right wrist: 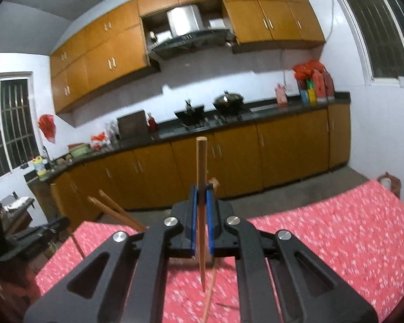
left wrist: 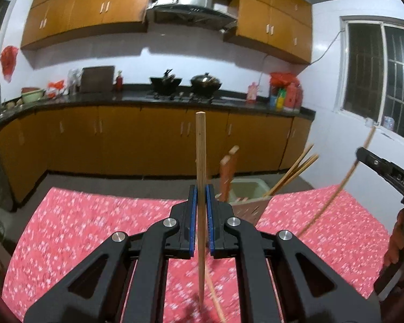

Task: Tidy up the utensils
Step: 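Raise the left tool's chopstick upright over the holder while the right tool carries its own, then open the left tool to drop its chopstick while the right tool releases its own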

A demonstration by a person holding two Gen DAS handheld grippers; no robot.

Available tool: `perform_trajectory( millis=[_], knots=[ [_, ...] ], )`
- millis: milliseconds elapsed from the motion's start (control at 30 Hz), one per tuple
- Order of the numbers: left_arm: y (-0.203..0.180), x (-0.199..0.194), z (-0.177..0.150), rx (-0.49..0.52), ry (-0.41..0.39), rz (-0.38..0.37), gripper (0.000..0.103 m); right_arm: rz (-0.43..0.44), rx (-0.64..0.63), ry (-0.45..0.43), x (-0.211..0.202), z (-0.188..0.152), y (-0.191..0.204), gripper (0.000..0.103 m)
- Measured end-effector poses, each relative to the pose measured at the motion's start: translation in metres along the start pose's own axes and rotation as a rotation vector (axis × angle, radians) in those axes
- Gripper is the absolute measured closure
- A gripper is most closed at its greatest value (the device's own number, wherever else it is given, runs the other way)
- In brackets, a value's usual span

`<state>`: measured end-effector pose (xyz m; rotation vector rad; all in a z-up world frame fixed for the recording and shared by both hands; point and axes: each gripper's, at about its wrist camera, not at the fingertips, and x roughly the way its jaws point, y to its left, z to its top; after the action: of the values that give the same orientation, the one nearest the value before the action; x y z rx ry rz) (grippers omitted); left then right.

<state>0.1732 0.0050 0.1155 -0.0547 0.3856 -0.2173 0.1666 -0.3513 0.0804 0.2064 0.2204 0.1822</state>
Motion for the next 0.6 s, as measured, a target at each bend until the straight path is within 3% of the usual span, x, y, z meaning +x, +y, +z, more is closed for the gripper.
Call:
perform_trajectory(
  millis=[233,367,600],
  knots=[
    [-0.025,0.009,0.048,-0.038,-0.109,-0.052,0.096,0.029,-0.037,-0.133,0.011,0.036,0.029,0.095],
    [-0.033,0.016,0.072,-0.063,-0.187,-0.038,0.096,0.017,-0.038,-0.2,0.023,0.049,0.036,0.095],
    [-0.034,0.042,0.082,-0.089,-0.278,0.035,0.096,-0.01,-0.045,-0.172,0.064,0.043,0.035,0.095]
  ],
)
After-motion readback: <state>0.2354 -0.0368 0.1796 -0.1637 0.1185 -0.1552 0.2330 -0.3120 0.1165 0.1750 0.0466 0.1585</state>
